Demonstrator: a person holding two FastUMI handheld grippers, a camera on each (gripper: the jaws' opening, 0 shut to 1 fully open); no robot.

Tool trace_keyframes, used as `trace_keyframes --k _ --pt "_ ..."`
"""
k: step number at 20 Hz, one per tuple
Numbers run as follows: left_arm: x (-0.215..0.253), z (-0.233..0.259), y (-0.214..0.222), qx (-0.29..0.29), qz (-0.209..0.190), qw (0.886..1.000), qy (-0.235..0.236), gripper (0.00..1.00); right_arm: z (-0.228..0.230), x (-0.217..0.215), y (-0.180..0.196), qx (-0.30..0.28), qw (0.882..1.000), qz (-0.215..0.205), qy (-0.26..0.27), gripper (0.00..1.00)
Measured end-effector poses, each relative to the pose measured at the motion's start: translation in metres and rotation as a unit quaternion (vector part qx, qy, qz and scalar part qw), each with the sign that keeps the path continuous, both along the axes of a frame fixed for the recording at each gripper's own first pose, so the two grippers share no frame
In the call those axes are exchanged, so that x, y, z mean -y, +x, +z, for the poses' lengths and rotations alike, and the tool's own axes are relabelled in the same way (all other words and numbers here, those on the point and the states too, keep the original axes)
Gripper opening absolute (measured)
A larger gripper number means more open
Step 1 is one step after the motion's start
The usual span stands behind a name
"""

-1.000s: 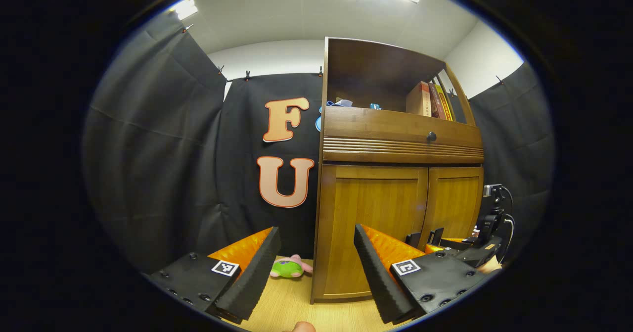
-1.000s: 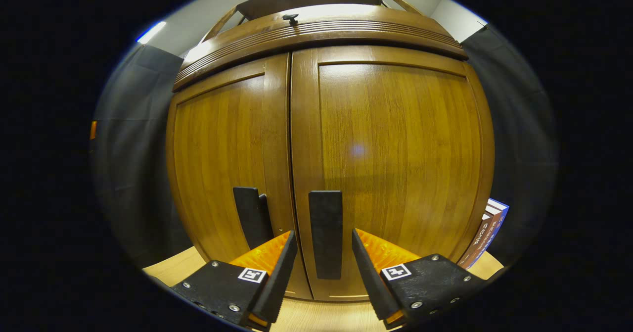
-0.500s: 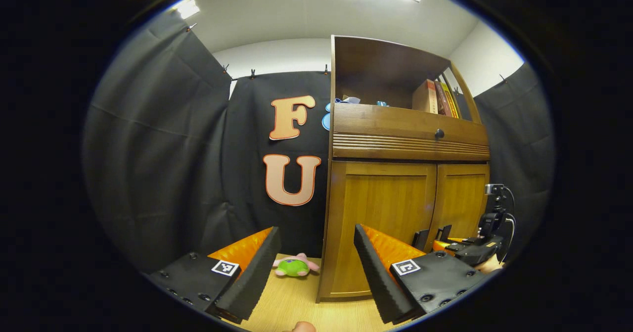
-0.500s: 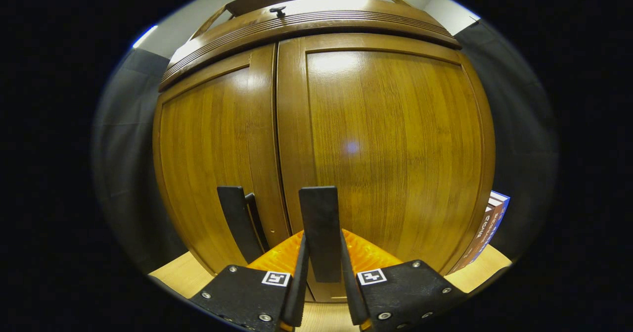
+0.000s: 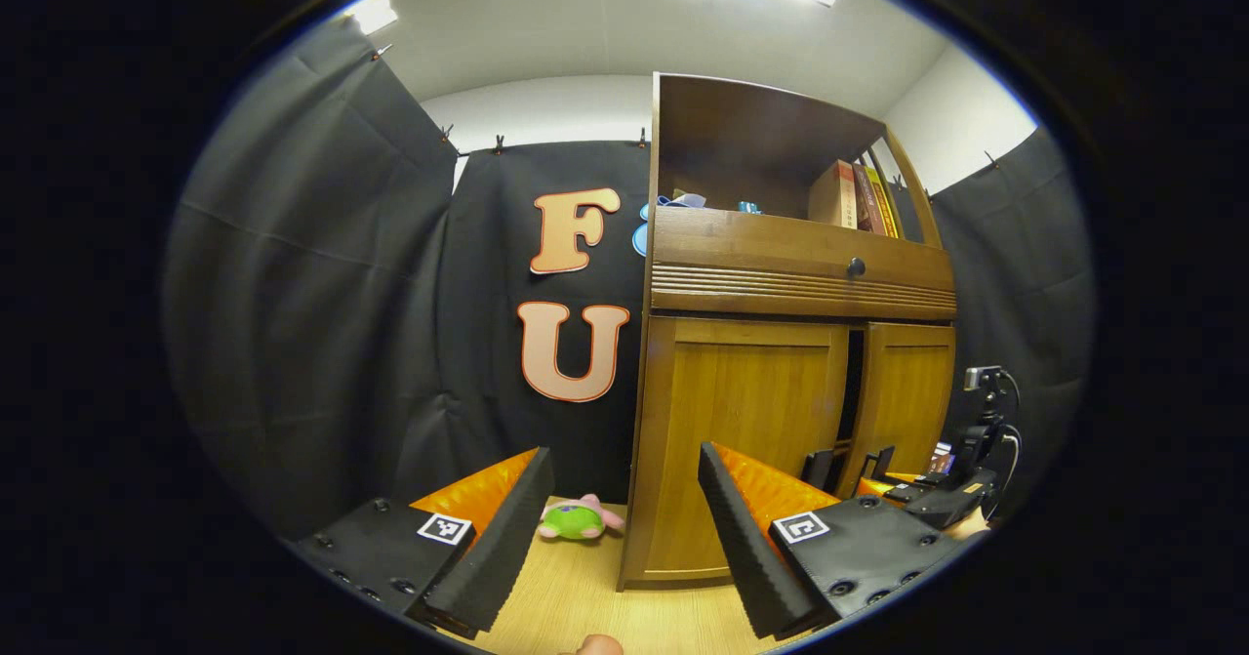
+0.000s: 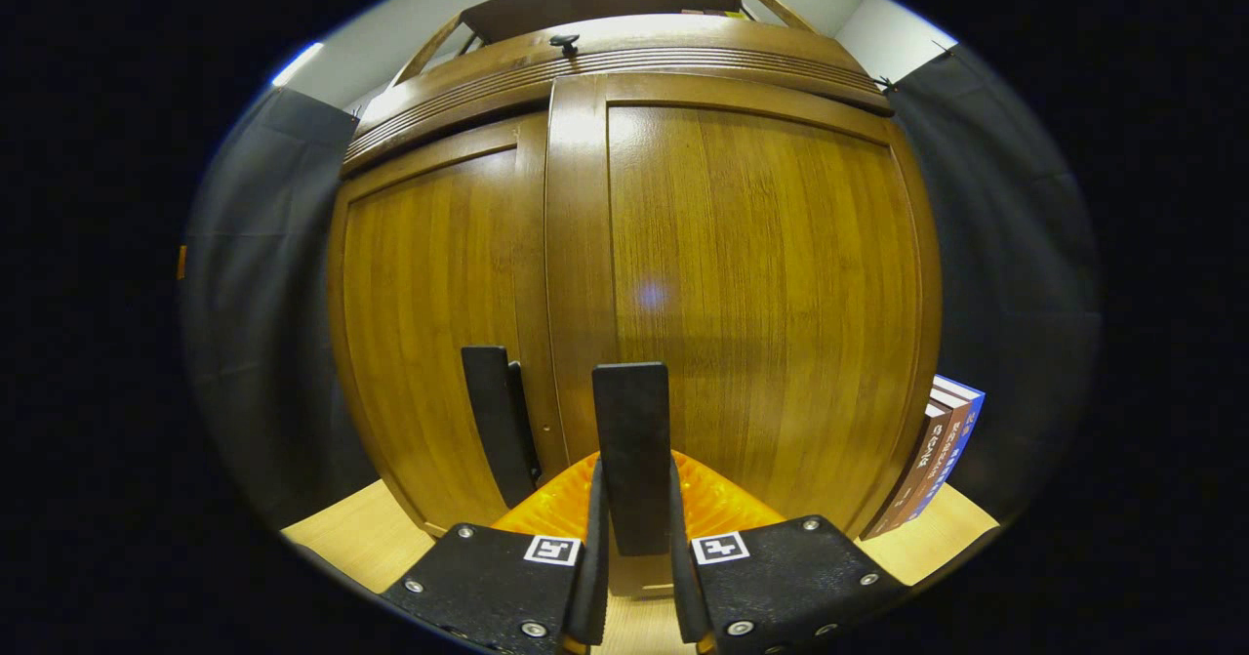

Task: Open the right door of the double-door shoe cabinet with the right hand, and open the left door with the left hand.

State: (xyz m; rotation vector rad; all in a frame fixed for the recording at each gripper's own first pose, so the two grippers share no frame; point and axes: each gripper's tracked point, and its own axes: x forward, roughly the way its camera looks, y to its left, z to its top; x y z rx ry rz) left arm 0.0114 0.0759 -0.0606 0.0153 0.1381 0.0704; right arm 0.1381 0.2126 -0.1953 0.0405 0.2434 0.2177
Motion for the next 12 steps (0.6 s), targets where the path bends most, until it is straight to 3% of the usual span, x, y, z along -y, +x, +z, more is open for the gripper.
trace_keyframes --k 8,12 --pt "0.007 0.003 -0.017 0.002 -0.006 1.000 -0.012 0.94 0.006 0.023 -0.040 0.000 1.000 0.006 -0.002 0.28" --pt "0.014 0.009 -0.036 0.005 -0.009 1.000 -0.008 0.98 0.010 0.031 -0.054 0.001 1.000 0.010 0.005 0.28"
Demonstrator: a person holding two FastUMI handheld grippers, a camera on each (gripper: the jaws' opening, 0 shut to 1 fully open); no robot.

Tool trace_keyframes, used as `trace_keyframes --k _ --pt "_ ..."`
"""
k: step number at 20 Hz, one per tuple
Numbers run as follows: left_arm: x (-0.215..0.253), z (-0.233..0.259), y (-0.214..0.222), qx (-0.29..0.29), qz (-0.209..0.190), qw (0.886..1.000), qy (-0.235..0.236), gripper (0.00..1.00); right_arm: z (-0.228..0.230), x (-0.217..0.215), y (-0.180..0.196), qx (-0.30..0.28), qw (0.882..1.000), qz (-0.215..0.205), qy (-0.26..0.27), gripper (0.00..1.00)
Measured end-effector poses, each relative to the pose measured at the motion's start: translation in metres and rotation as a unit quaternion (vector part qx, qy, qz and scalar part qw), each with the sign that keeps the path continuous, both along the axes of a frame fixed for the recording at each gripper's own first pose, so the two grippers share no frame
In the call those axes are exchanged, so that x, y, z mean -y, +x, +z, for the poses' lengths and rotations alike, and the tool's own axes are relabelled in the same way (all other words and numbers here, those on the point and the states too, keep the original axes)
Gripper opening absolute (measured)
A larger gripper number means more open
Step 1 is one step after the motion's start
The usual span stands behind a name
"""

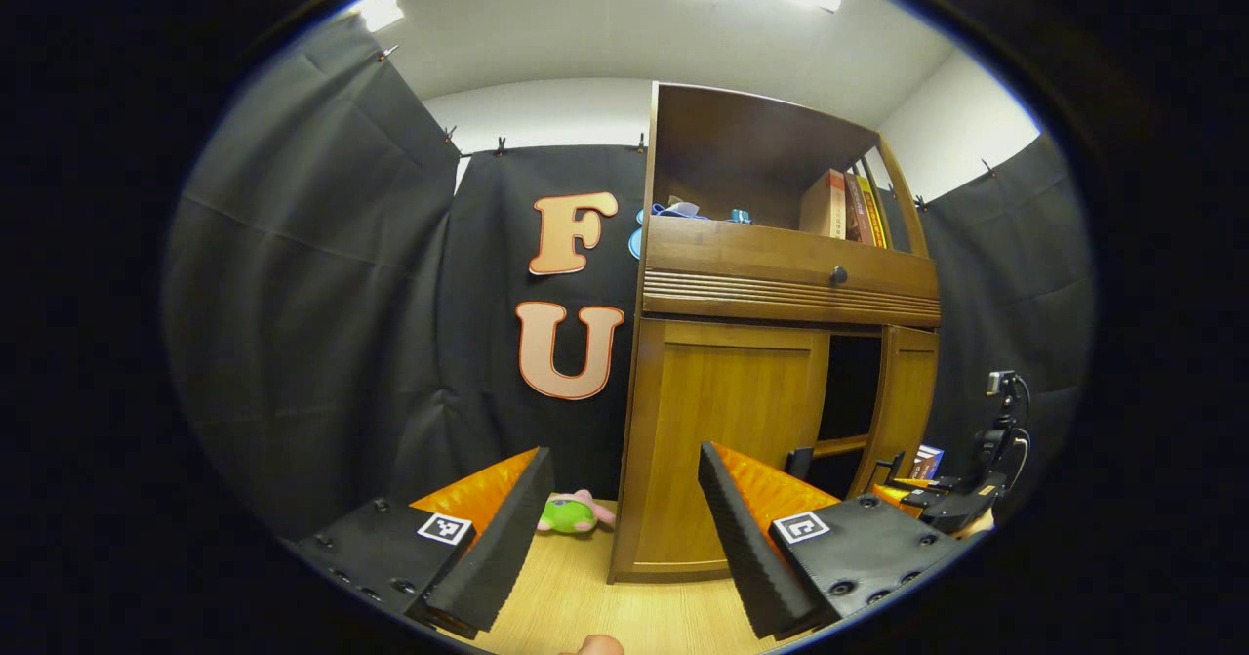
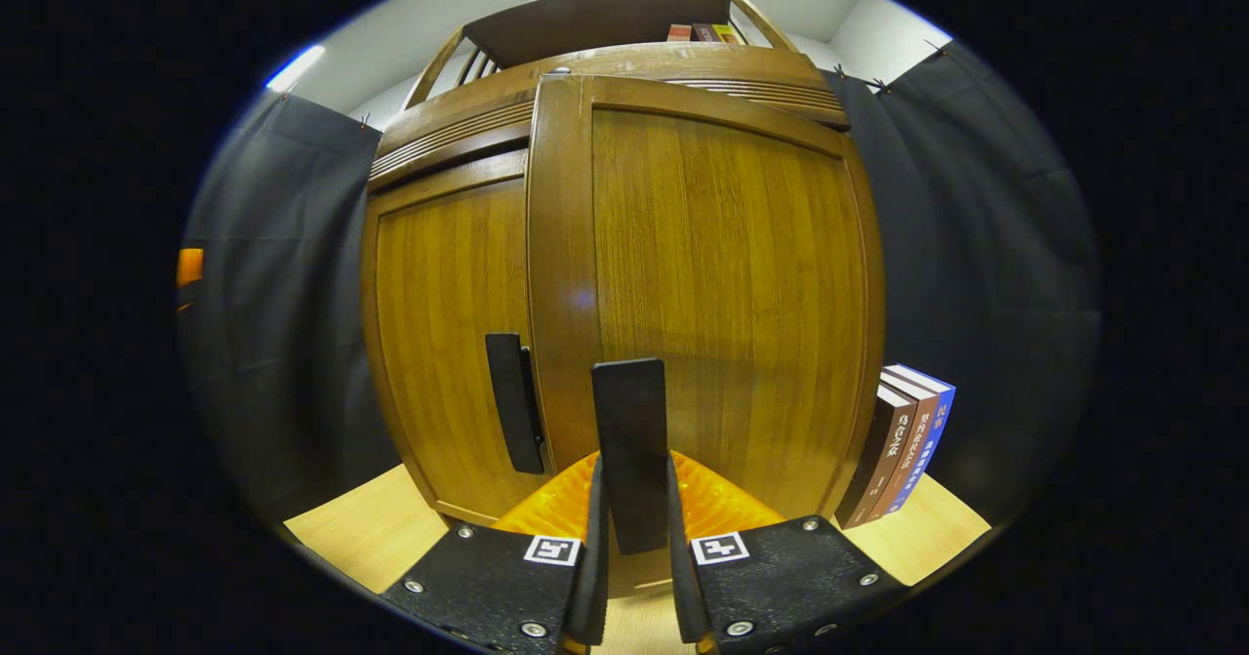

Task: Open the right door of the double-door shoe cabinet with the right hand, and open the left door with the left hand.

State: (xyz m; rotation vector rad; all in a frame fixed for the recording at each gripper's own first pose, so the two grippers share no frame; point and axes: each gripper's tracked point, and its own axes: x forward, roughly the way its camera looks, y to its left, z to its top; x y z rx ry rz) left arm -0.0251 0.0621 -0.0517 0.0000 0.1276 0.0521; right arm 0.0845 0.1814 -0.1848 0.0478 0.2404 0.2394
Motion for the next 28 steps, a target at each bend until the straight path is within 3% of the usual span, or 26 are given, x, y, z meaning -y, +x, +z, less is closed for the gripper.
trace_keyframes --k 9,10,11,13,14,15,16,17,19,20,22,23,24,27,28 --pt "0.026 0.013 -0.017 0.007 -0.017 1.000 0.000 0.94 0.007 0.040 -0.041 0.002 1.000 0.003 0.004 0.28" --pt "0.028 0.015 -0.018 0.007 -0.018 1.000 0.000 0.94 0.010 0.045 -0.046 0.003 1.000 0.001 0.005 0.36" --pt "0.029 0.016 -0.018 0.007 -0.018 1.000 0.000 0.98 0.011 0.049 -0.050 0.003 1.000 -0.002 0.005 0.27" --pt "0.034 0.014 -0.019 0.004 -0.021 1.000 -0.004 0.98 0.014 0.060 -0.057 0.005 1.000 -0.007 0.002 0.27" --pt "0.036 0.014 -0.019 0.003 -0.023 1.000 -0.006 0.96 0.015 0.065 -0.062 0.005 1.000 -0.009 0.002 0.33" --pt "0.039 0.014 -0.020 0.002 -0.026 1.000 -0.008 0.97 0.016 0.070 -0.065 0.006 1.000 -0.010 0.002 0.24" --pt "0.042 0.015 -0.021 0.001 -0.028 1.000 -0.009 0.96 0.017 0.077 -0.069 0.008 1.000 -0.013 0.000 0.31" --pt "0.045 0.016 -0.023 0.001 -0.030 1.000 -0.007 0.98 0.018 0.082 -0.072 0.010 1.000 -0.015 -0.003 0.29" --pt "0.051 0.017 -0.026 0.003 -0.035 0.999 -0.004 0.96 0.018 0.091 -0.076 0.009 1.000 -0.019 -0.005 0.10" --pt "0.055 0.019 -0.027 0.003 -0.037 0.999 -0.004 0.96 0.018 0.093 -0.077 0.009 1.000 -0.021 -0.006 0.17" --pt "0.060 0.022 -0.029 0.005 -0.042 0.999 -0.003 0.94 0.018 0.098 -0.079 0.012 1.000 -0.022 -0.014 0.15" --pt "0.062 0.024 -0.030 0.006 -0.043 0.999 0.000 0.95 0.018 0.100 -0.080 0.015 1.000 -0.022 -0.017 0.24" --pt "0.062 0.025 -0.030 0.006 -0.041 0.999 0.003 0.96 0.017 0.103 -0.081 0.015 1.000 -0.022 -0.017 0.15" --pt "0.066 0.030 -0.031 0.008 -0.038 0.999 0.005 0.97 0.017 0.112 -0.083 0.015 1.000 -0.025 -0.011 0.14" --pt "0.069 0.031 -0.032 0.009 -0.040 0.999 0.005 0.96 0.017 0.117 -0.085 0.015 0.999 -0.026 -0.010 0.22"
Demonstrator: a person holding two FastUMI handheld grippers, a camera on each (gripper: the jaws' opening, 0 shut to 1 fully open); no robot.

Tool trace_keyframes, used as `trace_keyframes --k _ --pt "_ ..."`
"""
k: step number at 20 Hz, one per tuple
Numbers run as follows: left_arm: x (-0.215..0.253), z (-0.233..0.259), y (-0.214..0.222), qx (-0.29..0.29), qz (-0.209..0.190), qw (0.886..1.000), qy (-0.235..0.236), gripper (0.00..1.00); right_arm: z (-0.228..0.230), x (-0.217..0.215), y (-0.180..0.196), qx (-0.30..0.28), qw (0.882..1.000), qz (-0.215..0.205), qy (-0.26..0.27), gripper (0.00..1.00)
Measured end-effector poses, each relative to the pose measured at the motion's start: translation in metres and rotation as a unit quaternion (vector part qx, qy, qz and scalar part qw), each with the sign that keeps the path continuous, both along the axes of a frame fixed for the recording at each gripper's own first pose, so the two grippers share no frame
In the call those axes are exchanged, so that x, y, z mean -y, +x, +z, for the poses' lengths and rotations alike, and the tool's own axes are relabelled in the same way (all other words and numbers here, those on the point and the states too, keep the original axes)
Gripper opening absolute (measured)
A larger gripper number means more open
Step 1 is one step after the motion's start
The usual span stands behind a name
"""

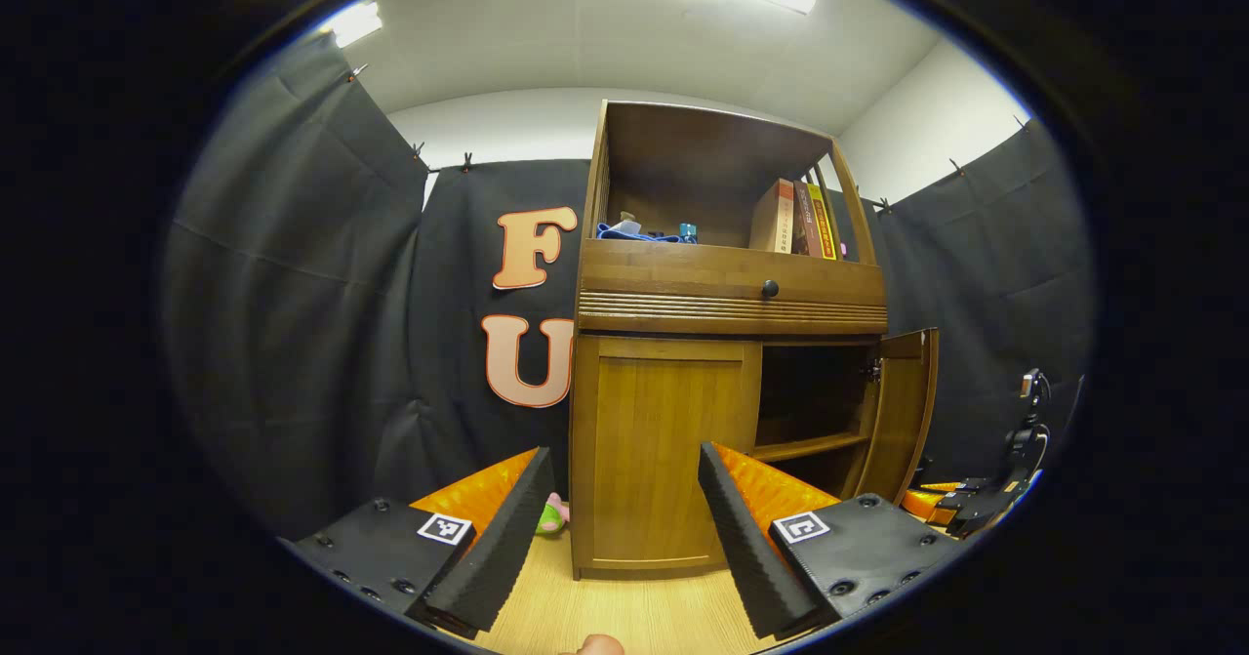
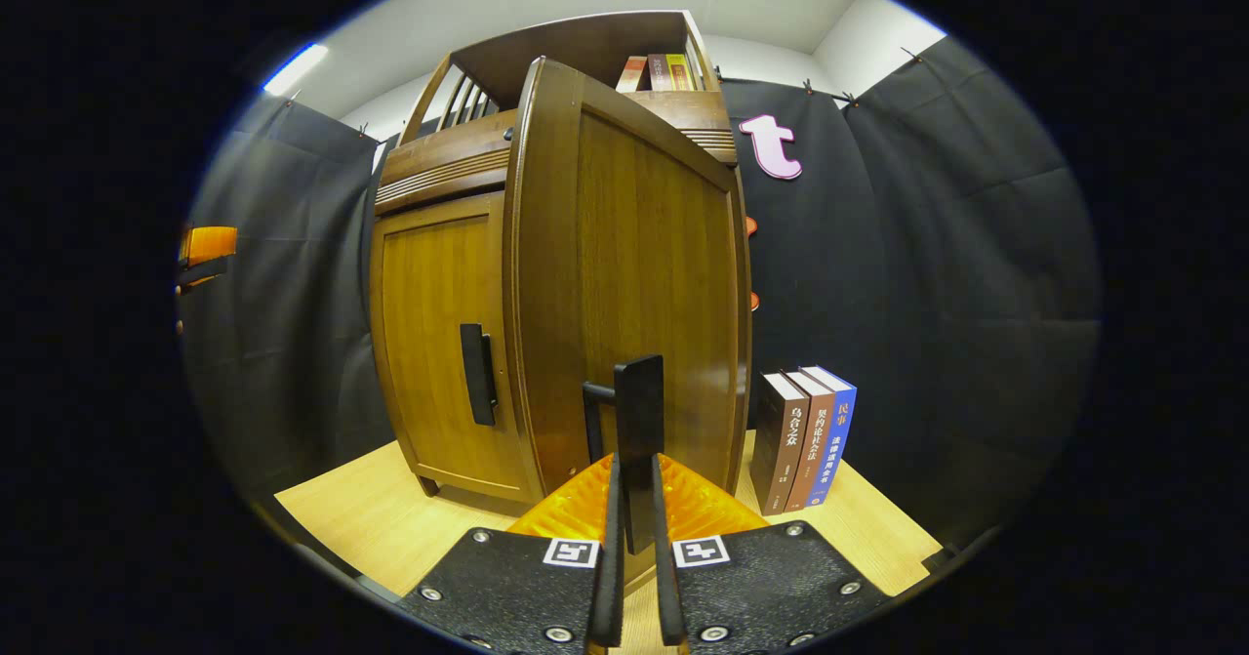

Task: Open the right door of the double-door shoe cabinet with the right hand, and open the left door with the left hand.

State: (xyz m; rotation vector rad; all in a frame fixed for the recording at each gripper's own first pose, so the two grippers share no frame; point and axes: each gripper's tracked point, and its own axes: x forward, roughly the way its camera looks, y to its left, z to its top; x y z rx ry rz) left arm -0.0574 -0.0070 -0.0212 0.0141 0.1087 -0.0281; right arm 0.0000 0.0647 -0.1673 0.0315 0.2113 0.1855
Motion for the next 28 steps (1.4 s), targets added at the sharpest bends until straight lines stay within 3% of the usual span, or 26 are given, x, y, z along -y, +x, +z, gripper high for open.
trace_keyframes --k 1,6,7,8,9,13,14,15,17,18,19,20,21,28 --pt "0.002 0.001 0.000 0.001 0.000 1.000 0.000 0.96 0.001 0.005 -0.002 0.000 1.000 -0.004 0.001 0.13" --pt "0.015 -0.001 0.002 -0.002 -0.005 1.000 -0.001 0.96 0.003 0.031 -0.008 0.003 1.000 -0.027 -0.001 0.08" --pt "0.017 -0.001 0.002 -0.002 -0.006 1.000 0.000 0.96 0.003 0.036 -0.008 0.004 1.000 -0.031 -0.004 0.08" --pt "0.020 -0.002 0.001 -0.002 -0.008 1.000 0.002 0.96 0.004 0.040 -0.009 0.005 0.999 -0.034 -0.005 0.18" --pt "0.024 -0.003 0.001 -0.003 -0.011 1.000 0.003 0.95 0.004 0.045 -0.010 0.005 0.999 -0.037 -0.006 0.07" --pt "0.034 -0.004 0.002 -0.008 -0.020 1.000 0.007 0.96 0.006 0.060 -0.009 0.006 0.999 -0.045 -0.009 0.06" --pt "0.034 -0.004 0.002 -0.007 -0.020 1.000 0.009 0.96 0.007 0.063 -0.009 0.007 0.999 -0.047 -0.011 0.16" --pt "0.036 -0.004 0.003 -0.007 -0.020 1.000 0.009 0.96 0.007 0.066 -0.010 0.007 0.999 -0.049 -0.011 0.05" --pt "0.039 -0.006 0.003 -0.008 -0.025 1.000 0.009 0.96 0.007 0.075 -0.010 0.009 0.998 -0.057 -0.013 0.05" --pt "0.041 -0.006 0.002 -0.010 -0.026 1.000 0.007 0.96 0.008 0.081 -0.010 0.009 0.998 -0.061 -0.015 0.15" --pt "0.041 -0.006 0.002 -0.011 -0.028 1.000 0.006 0.98 0.008 0.086 -0.009 0.010 0.998 -0.066 -0.015 0.05" --pt "0.041 -0.007 0.002 -0.012 -0.028 1.000 0.004 0.96 0.008 0.092 -0.009 0.009 0.997 -0.070 -0.014 0.14" --pt "0.041 -0.007 0.002 -0.013 -0.026 1.000 0.004 0.96 0.008 0.096 -0.009 0.009 0.997 -0.073 -0.014 0.04" --pt "0.052 -0.013 0.008 -0.017 -0.026 0.999 0.011 0.97 0.007 0.126 -0.004 0.012 0.996 -0.090 -0.022 0.03"
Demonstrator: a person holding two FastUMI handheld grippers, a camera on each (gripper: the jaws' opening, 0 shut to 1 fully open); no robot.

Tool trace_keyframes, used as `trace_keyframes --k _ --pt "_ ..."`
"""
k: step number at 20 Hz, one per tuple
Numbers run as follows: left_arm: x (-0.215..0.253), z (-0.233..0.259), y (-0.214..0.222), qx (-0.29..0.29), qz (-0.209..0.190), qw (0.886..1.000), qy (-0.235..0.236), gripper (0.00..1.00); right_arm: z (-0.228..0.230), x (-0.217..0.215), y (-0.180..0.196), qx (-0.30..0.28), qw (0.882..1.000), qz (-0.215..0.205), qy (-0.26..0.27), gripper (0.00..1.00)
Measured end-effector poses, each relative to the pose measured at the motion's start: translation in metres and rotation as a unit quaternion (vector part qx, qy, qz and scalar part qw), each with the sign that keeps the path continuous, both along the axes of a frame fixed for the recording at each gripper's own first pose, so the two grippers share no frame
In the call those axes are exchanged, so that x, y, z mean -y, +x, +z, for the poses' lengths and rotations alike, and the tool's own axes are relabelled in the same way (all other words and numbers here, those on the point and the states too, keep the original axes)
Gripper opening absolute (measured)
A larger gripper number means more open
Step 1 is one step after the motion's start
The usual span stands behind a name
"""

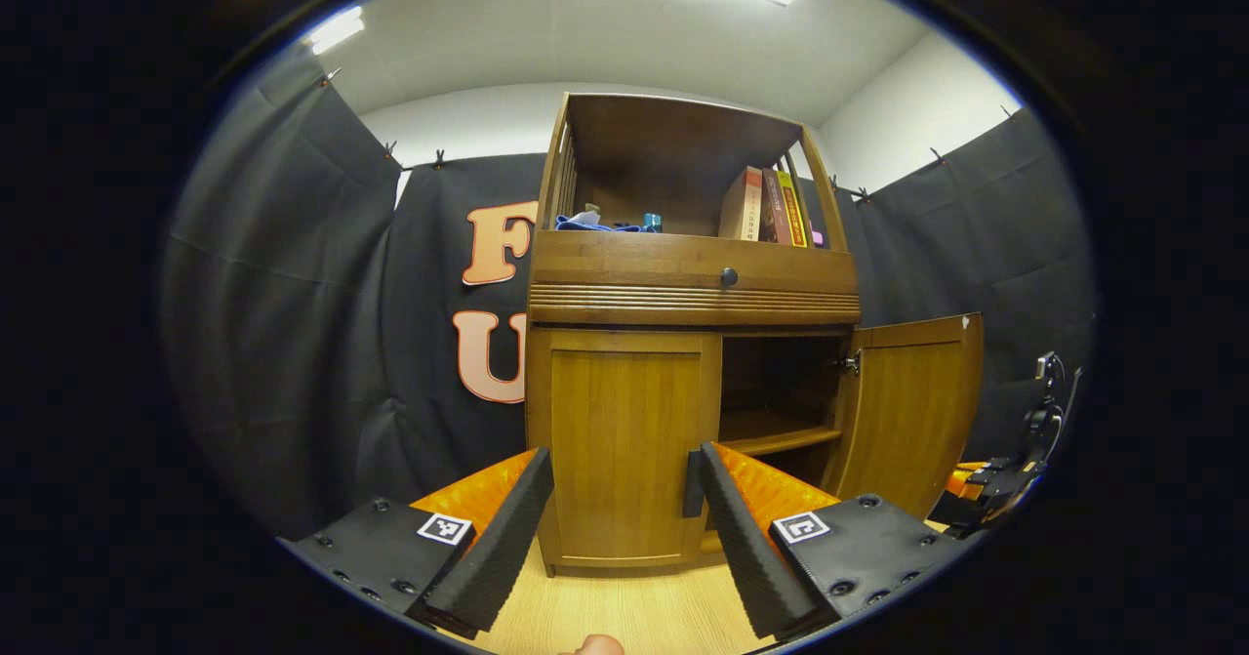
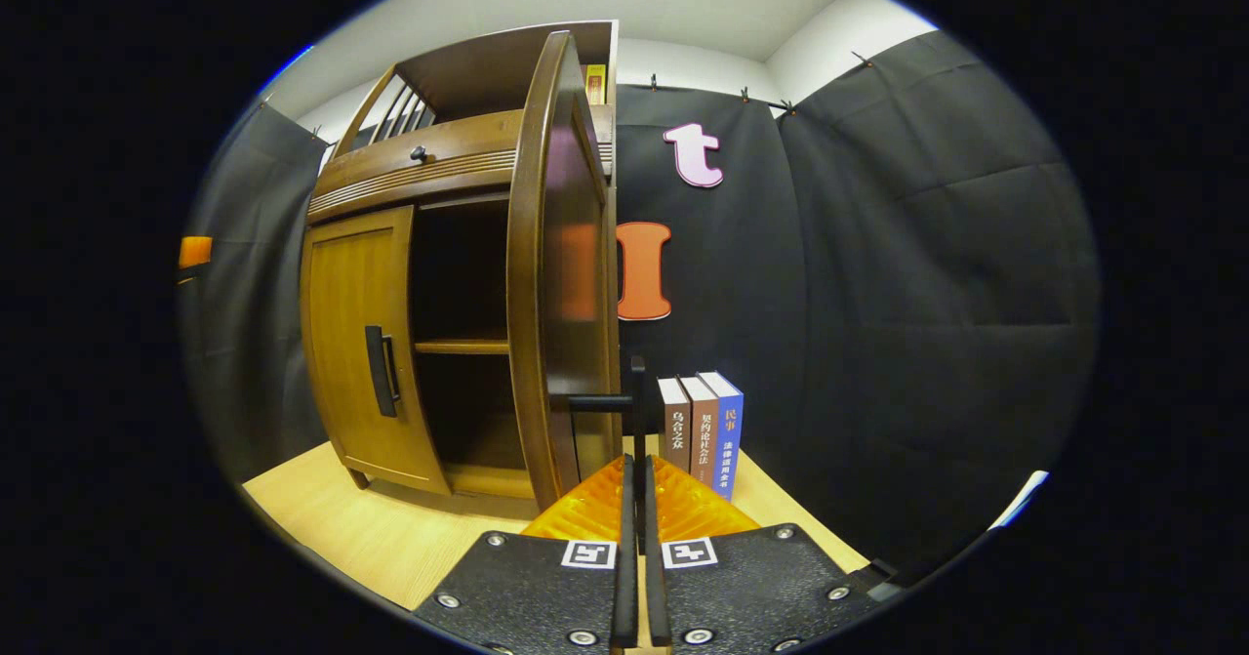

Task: Open the right door of the double-door shoe cabinet with the right hand, and open the left door with the left hand.

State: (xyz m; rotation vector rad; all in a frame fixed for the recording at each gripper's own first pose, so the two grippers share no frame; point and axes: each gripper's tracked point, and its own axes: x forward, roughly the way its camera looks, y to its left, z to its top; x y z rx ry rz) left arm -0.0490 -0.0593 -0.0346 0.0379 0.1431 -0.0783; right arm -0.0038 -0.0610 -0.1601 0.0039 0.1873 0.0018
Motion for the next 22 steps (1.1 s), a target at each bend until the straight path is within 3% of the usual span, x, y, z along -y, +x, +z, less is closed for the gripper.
trace_keyframes --k 11,12,14,15,16,17,19,20,22 --pt "0.030 -0.028 0.016 -0.015 -0.014 1.000 -0.001 0.96 -0.003 0.018 -0.001 0.001 1.000 0.017 0.026 0.04" --pt "0.033 -0.034 0.019 -0.019 -0.015 1.000 -0.002 0.94 -0.003 0.021 -0.001 0.001 1.000 0.015 0.027 0.17" --pt "0.038 -0.044 0.027 -0.026 -0.015 1.000 -0.005 0.96 -0.003 0.033 -0.002 0.005 1.000 0.002 0.025 0.18" --pt "0.042 -0.049 0.029 -0.029 -0.016 0.999 -0.006 0.95 -0.003 0.040 -0.004 0.007 1.000 -0.007 0.024 0.04" --pt "0.046 -0.052 0.032 -0.031 -0.018 0.999 -0.008 0.96 -0.003 0.046 -0.007 0.008 1.000 -0.017 0.024 0.18" --pt "0.049 -0.055 0.036 -0.032 -0.021 0.999 -0.009 0.96 -0.003 0.050 -0.010 0.011 0.999 -0.018 0.029 0.02" --pt "0.055 -0.059 0.042 -0.028 -0.024 0.999 -0.007 0.96 -0.004 0.055 -0.015 0.010 0.999 -0.023 0.032 0.00" --pt "0.058 -0.060 0.045 -0.024 -0.024 0.999 -0.003 0.96 -0.003 0.060 -0.016 0.013 0.999 -0.027 0.025 0.03" --pt "0.062 -0.065 0.051 -0.018 -0.022 1.000 0.008 0.96 -0.002 0.064 -0.020 0.015 0.999 -0.036 0.017 0.19"
